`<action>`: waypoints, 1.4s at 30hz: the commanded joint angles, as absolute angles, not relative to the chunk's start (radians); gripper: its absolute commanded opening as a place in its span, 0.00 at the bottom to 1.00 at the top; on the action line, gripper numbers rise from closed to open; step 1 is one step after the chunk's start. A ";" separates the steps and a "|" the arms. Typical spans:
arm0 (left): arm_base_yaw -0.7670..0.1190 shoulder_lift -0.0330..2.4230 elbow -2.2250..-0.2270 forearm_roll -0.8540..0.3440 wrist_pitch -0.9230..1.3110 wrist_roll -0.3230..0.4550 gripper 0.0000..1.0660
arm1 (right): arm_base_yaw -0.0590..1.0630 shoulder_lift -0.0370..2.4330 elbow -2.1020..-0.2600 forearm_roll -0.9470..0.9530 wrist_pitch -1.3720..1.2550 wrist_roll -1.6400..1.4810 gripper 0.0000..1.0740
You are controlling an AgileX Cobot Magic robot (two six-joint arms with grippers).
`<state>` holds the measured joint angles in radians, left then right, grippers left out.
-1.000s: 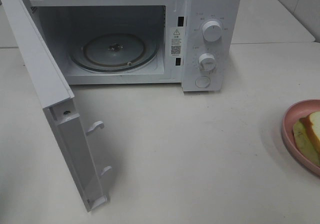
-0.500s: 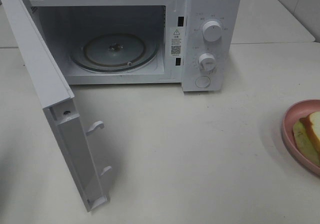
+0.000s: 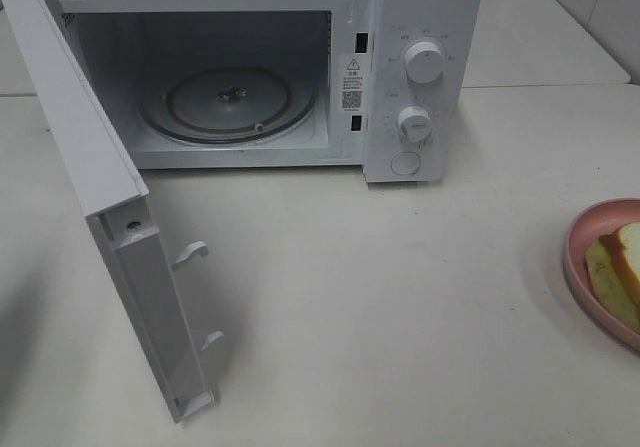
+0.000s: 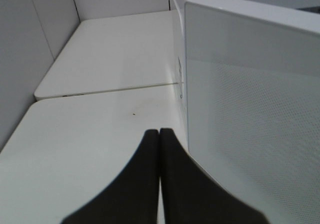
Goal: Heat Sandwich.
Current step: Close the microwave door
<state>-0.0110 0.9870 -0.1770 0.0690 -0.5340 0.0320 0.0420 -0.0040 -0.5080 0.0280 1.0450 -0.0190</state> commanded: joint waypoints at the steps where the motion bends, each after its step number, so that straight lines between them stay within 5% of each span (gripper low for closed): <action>1: -0.026 1.045 -0.196 0.139 -0.594 -0.032 0.00 | 0.036 -0.029 -0.506 0.031 1.036 -0.012 0.71; 5: -0.111 1.147 -0.233 0.251 -0.637 -0.045 0.00 | 0.036 -0.029 -0.506 0.031 1.036 -0.012 0.71; 15: -0.277 1.316 -0.287 0.213 -0.721 0.000 0.00 | 0.036 -0.029 -0.506 0.031 1.036 -0.012 0.71; 28: -0.536 1.536 -0.328 -0.142 -0.864 0.152 0.00 | 0.036 -0.029 -0.506 0.031 1.036 -0.012 0.71; 42: -0.674 1.687 -0.513 -0.270 -0.863 0.181 0.00 | 0.036 -0.029 -0.506 0.031 1.036 -0.012 0.71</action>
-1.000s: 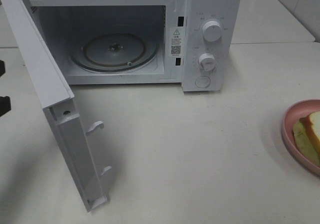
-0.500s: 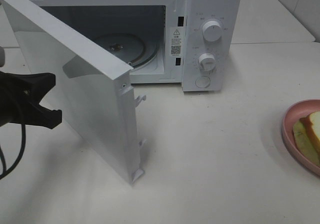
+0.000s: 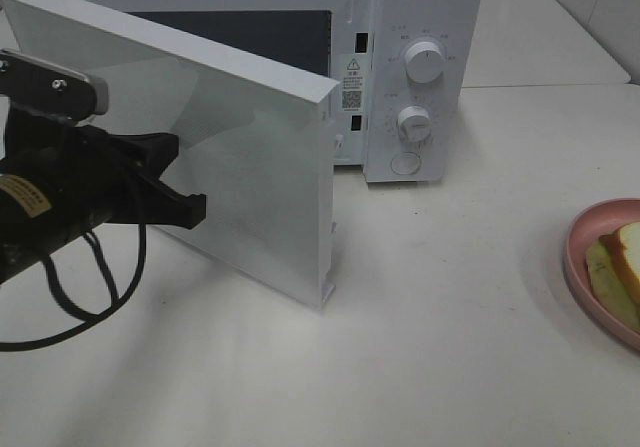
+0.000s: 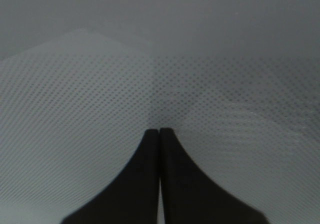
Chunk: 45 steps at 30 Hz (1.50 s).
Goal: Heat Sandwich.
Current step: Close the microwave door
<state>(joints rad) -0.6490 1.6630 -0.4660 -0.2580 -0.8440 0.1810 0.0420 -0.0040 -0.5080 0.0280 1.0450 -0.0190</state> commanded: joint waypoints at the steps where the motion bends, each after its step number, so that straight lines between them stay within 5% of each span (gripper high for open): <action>1: -0.681 1.695 -0.529 -0.272 -0.860 0.181 0.00 | 0.036 -0.029 -0.506 0.031 1.036 -0.012 0.71; 21: -0.756 1.891 -0.882 -0.425 -0.742 0.276 0.00 | 0.036 -0.029 -0.506 0.031 1.036 -0.012 0.71; 35: -0.756 1.994 -1.095 -0.630 -0.656 0.440 0.00 | 0.036 -0.029 -0.506 0.031 1.036 -0.012 0.71; 45: -0.744 2.068 -1.223 -0.827 -0.639 0.629 0.00 | 0.036 -0.029 -0.506 0.031 1.036 -0.012 0.71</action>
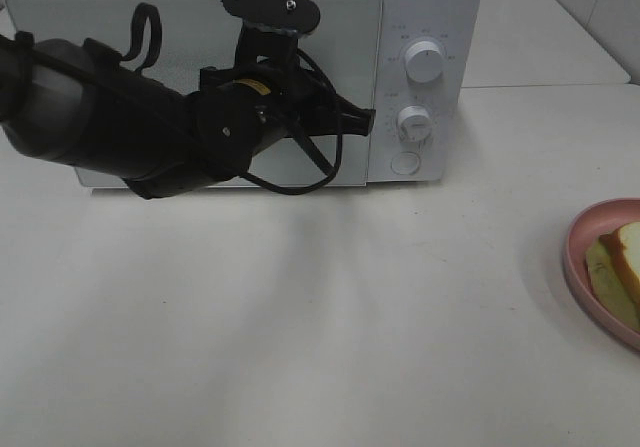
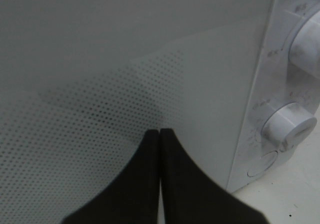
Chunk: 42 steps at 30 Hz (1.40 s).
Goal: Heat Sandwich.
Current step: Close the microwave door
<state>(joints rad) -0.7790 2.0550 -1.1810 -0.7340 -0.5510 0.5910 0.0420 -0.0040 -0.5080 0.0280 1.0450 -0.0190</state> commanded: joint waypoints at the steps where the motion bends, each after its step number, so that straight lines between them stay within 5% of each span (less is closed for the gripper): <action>1: -0.739 2.070 -1.229 -0.836 -0.630 0.634 0.00 | 0.036 -0.029 -0.506 0.031 1.036 -0.012 0.71; 31: -0.741 2.078 -1.284 -0.895 -0.669 0.708 0.00 | 0.036 -0.029 -0.506 0.031 1.036 -0.012 0.71; 42: -0.815 2.036 -1.250 -1.027 -0.659 0.849 0.00 | 0.036 -0.029 -0.506 0.031 1.036 -0.012 0.71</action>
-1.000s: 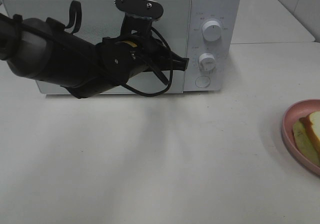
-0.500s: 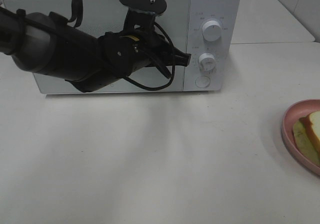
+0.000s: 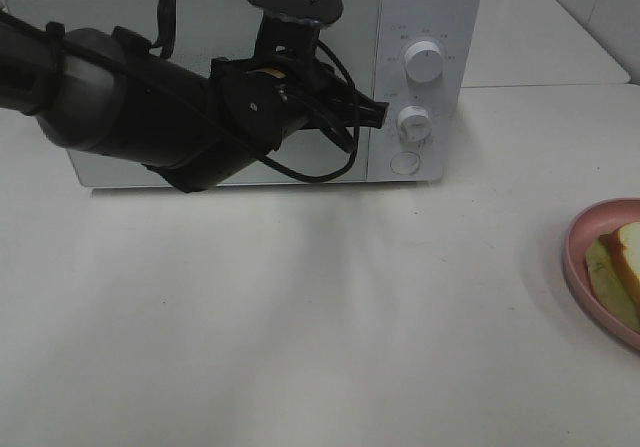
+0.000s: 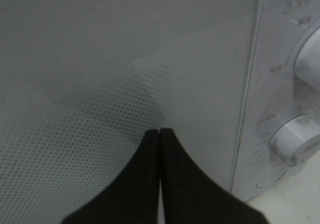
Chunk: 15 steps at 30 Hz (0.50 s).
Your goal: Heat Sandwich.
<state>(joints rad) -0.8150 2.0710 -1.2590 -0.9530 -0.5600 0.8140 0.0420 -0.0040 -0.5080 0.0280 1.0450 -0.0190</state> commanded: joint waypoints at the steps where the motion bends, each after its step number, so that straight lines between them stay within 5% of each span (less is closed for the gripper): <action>1: -0.831 2.010 -1.222 -1.052 -0.649 0.857 0.00 | 0.036 -0.029 -0.506 0.031 1.036 -0.012 0.71; 12: -0.820 1.866 -1.111 -1.051 -0.246 0.873 0.01 | 0.036 -0.029 -0.506 0.031 1.036 -0.012 0.71; 14: -0.800 1.844 -1.106 -1.051 -0.121 0.873 0.11 | 0.036 -0.029 -0.506 0.031 1.036 -0.012 0.71; 15: -0.773 1.830 -1.106 -1.048 0.021 0.873 0.27 | 0.036 -0.029 -0.506 0.031 1.036 -0.012 0.71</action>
<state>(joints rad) -0.8020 1.8610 -1.1100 -1.0460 -0.1560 0.8700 0.0420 -0.0040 -0.5080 0.0280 1.0450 -0.0190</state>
